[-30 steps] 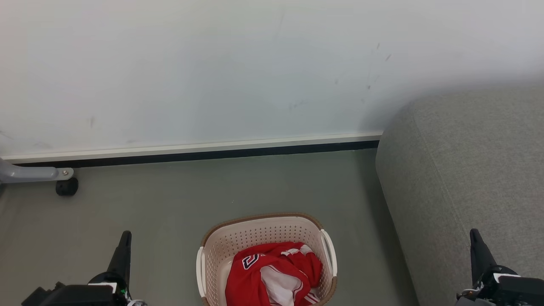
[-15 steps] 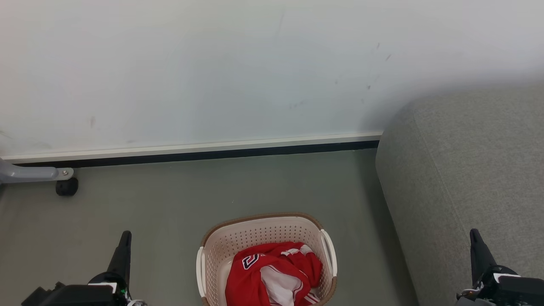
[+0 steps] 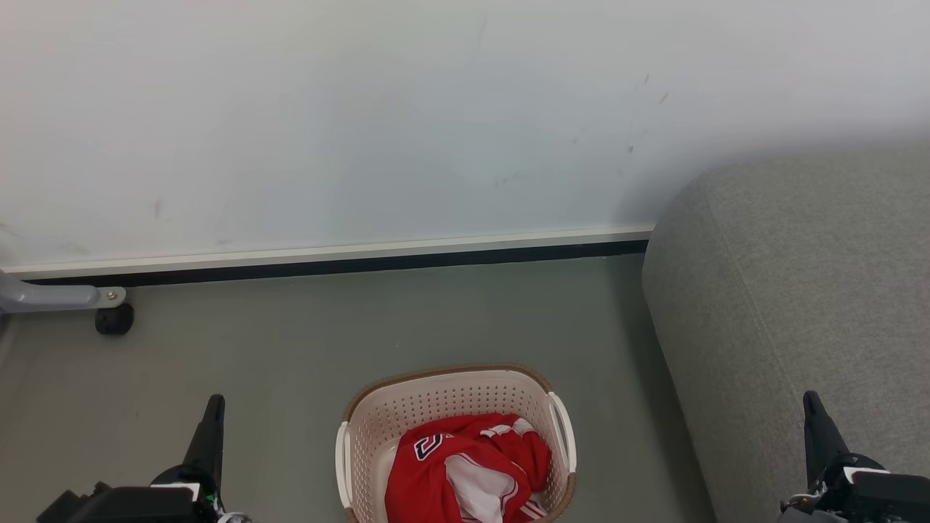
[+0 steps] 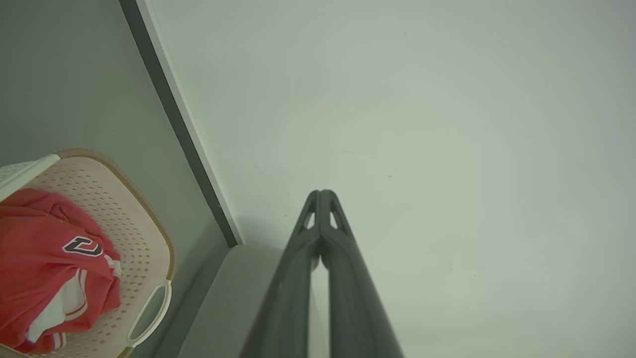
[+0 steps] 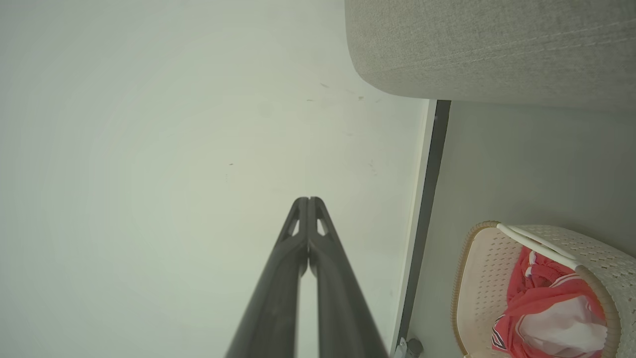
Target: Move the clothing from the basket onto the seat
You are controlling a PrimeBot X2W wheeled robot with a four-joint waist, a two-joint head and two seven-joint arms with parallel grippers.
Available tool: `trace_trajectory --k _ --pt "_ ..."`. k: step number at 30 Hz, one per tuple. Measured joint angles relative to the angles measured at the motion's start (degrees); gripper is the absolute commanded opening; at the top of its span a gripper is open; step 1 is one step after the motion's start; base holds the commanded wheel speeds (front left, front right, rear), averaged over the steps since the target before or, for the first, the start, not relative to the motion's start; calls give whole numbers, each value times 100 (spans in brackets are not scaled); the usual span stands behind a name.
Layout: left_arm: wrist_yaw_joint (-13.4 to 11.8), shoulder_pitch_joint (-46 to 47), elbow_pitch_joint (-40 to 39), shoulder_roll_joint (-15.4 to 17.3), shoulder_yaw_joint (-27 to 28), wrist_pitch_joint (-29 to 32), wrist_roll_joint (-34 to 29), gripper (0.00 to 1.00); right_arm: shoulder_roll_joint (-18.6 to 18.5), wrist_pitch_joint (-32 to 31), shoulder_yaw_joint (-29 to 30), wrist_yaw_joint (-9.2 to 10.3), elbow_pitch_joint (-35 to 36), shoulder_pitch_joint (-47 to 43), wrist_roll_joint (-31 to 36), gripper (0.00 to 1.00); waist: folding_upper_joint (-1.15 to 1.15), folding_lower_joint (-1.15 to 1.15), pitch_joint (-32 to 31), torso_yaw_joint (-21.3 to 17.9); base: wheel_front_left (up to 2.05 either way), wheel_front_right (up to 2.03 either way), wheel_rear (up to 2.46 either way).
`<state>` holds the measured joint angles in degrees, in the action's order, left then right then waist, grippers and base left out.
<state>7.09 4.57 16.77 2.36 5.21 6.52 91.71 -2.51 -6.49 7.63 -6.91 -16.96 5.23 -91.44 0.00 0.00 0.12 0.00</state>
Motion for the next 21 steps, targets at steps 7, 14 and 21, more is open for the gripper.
trace_trajectory --k 7,14,21 --pt "0 0 0 0 0 0 0 0 0 0 0 0 0 0 0 0 0 0 0 0 0 0 0" --pt "0 0 0 0 0 0 0 0 0 0 0 0 0 0 0 0 0 0 0 0 0 0 0" --pt "0 0 0 0 0 0 0 0 0 0 0 0 0 0 0 0 0 0 0 0 0 0 0"
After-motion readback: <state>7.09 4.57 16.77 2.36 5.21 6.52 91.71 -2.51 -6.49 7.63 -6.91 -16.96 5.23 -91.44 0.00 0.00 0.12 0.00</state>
